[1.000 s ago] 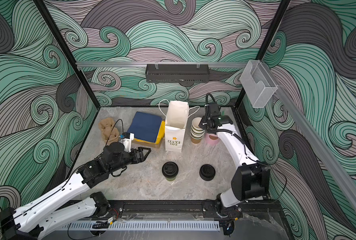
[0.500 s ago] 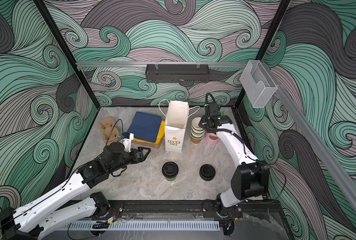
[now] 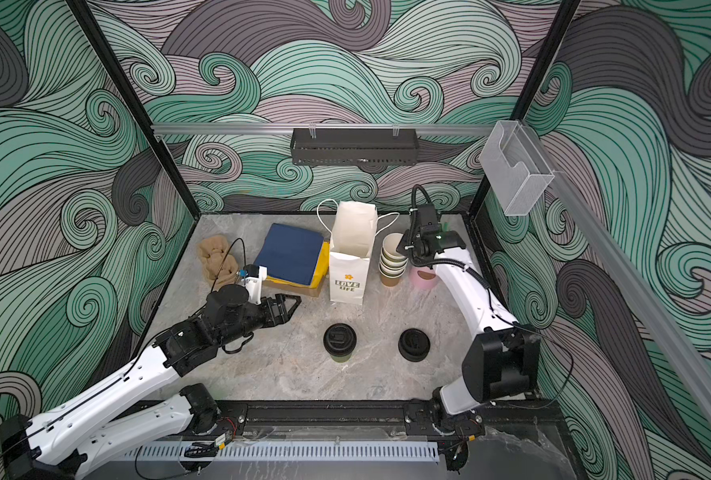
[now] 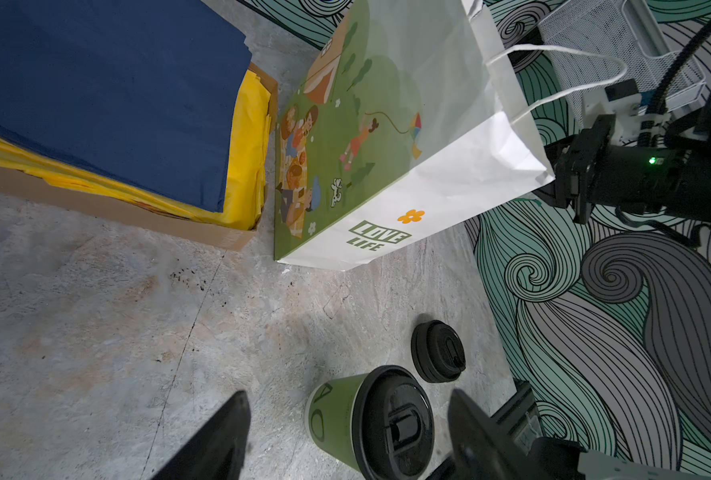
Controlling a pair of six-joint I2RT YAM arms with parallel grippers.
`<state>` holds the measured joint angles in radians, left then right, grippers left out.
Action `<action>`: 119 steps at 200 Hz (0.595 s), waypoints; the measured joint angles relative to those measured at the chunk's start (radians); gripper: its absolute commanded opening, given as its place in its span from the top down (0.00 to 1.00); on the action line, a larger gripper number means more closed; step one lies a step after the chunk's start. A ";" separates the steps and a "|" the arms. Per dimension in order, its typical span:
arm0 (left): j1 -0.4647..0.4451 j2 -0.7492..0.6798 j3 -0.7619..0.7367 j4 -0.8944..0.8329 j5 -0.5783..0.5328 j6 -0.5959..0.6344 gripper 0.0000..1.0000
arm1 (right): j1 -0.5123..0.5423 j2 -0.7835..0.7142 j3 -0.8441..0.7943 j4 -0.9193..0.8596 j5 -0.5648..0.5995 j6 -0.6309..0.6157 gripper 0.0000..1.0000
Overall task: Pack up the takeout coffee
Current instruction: 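Reach the right gripper into the stacked paper cups and grasp the top cup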
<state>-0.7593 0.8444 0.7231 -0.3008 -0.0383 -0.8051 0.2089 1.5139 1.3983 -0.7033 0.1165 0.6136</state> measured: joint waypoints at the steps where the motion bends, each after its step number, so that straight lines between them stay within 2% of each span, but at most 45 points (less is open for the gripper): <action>1: 0.000 0.000 0.000 0.000 0.000 0.000 0.23 | 0.000 -0.001 0.000 0.000 0.000 0.000 0.99; 119: 0.000 0.000 0.000 0.000 -0.003 0.000 0.23 | 0.000 -0.135 0.032 -0.026 0.000 -0.003 1.00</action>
<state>-0.7593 0.8444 0.7231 -0.3012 -0.0414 -0.8051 0.2089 1.3788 1.4303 -0.7288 0.1169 0.6106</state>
